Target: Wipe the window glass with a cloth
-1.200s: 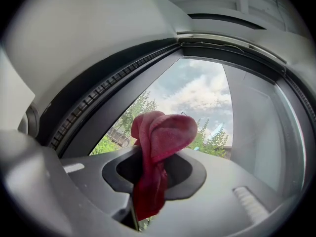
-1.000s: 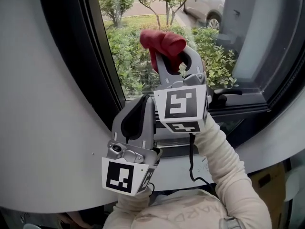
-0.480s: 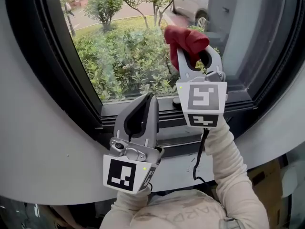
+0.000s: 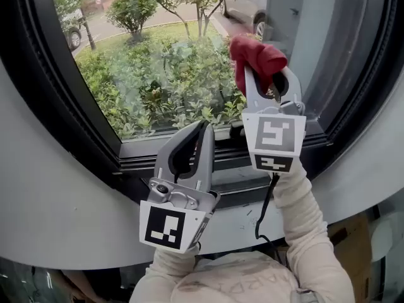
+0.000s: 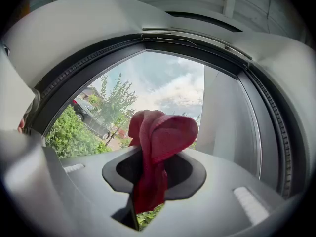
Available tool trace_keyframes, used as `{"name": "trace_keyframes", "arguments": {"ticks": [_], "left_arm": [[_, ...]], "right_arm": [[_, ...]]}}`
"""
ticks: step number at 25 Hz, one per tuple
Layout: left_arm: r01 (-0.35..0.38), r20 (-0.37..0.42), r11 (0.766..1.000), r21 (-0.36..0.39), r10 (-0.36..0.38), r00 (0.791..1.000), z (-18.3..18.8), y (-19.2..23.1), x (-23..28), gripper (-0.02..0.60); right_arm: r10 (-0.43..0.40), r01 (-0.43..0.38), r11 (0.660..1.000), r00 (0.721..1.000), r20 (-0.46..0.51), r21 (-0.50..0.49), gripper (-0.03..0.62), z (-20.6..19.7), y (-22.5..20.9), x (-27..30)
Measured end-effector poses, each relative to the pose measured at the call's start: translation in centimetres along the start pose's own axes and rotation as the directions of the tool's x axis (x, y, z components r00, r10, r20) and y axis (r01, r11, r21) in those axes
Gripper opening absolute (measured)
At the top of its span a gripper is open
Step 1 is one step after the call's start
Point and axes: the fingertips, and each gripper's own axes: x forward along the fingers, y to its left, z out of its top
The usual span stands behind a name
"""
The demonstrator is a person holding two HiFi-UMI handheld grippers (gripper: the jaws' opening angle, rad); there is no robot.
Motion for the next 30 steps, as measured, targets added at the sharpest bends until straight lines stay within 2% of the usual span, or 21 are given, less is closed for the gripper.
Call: {"name": "trace_keyframes", "arguments": {"ticks": [4, 9, 19, 26, 30], "left_arm": [[-0.004, -0.012, 1.0, 0.01, 0.005, 1.0, -0.2, 0.7, -0.1, 0.001], [-0.021, -0.025, 0.999, 0.038, 0.022, 0.999, -0.1, 2.4, -0.7, 0.001], [-0.112, -0.029, 0.989, 0.096, 0.115, 0.993, 1.5, 8.8, -4.7, 0.001], [-0.17, -0.015, 0.979, 0.115, 0.173, 0.985, 2.8, 12.4, -7.5, 0.001], [-0.204, 0.011, 0.972, 0.115, 0.204, 0.979, 3.4, 13.8, -8.4, 0.001]], "right_arm": [[0.004, -0.004, 0.999, 1.0, -0.014, 0.033, 0.124, -2.0, 1.1, -0.6], [0.0, 0.002, 0.997, 1.0, -0.02, 0.073, 0.121, -1.9, 2.8, -0.6], [0.083, -0.086, 0.993, 0.996, 0.036, 0.084, 0.121, 2.7, 12.5, 0.6], [0.176, -0.18, 0.982, 0.981, 0.078, 0.057, 0.123, 6.4, 19.7, 1.6], [0.196, -0.2, 0.979, 0.976, 0.099, 0.031, 0.124, 7.3, 21.6, 1.8]]}}
